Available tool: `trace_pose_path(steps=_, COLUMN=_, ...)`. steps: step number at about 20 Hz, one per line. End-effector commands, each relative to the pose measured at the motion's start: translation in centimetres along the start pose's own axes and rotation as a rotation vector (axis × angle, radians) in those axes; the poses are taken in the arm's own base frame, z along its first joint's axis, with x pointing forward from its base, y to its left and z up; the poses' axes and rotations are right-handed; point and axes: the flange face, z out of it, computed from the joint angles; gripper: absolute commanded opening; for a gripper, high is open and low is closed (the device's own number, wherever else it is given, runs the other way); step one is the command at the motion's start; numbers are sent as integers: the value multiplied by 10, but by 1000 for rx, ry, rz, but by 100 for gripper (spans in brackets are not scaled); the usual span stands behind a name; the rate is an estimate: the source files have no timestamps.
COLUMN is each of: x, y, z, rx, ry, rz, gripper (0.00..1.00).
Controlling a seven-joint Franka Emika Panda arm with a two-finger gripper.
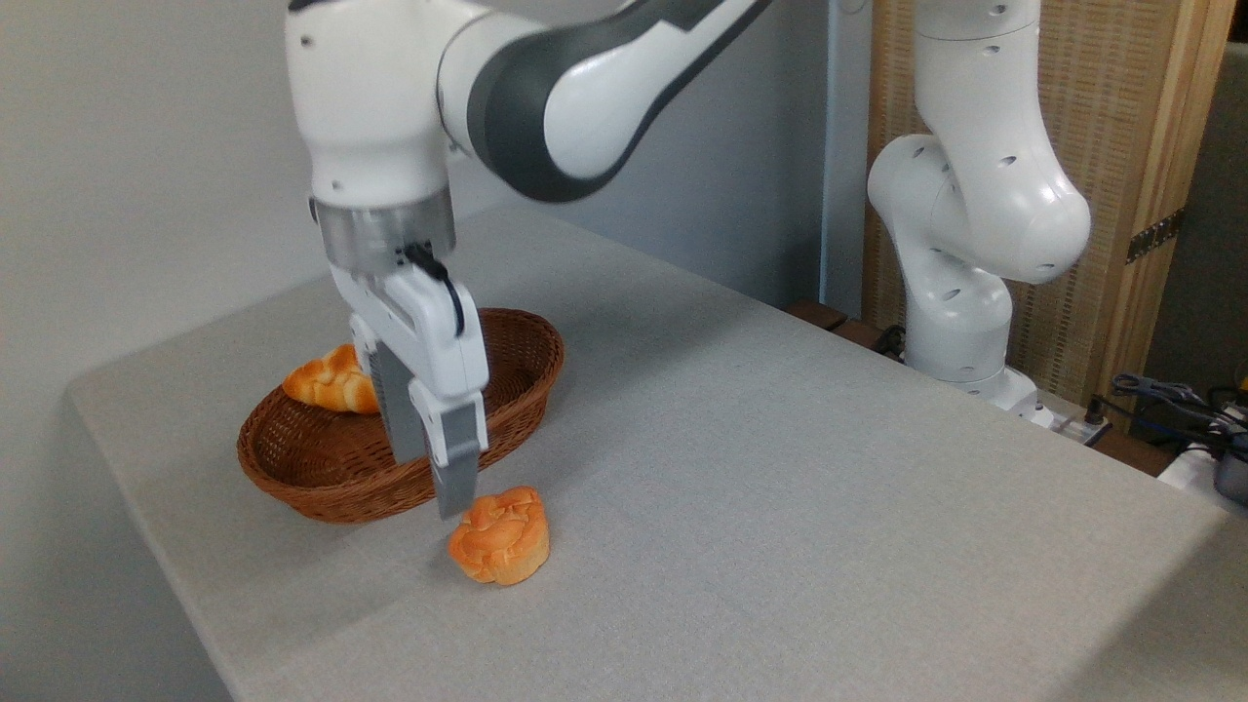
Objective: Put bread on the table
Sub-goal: 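Lower the roll onto the table beside the basket and release it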
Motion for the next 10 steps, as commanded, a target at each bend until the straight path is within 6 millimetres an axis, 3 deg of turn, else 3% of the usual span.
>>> trace_pose_path(steps=1, x=-16, y=-7, z=-39, rx=26, ry=45, rz=-44, gripper=100)
trace_pose_path(steps=3, x=-23, y=-8, z=-54, rx=35, ry=60, rz=-102, gripper=100)
trace_pose_path(steps=10, x=-37, y=-18, z=-50, rx=20, ry=32, rz=-189, gripper=100)
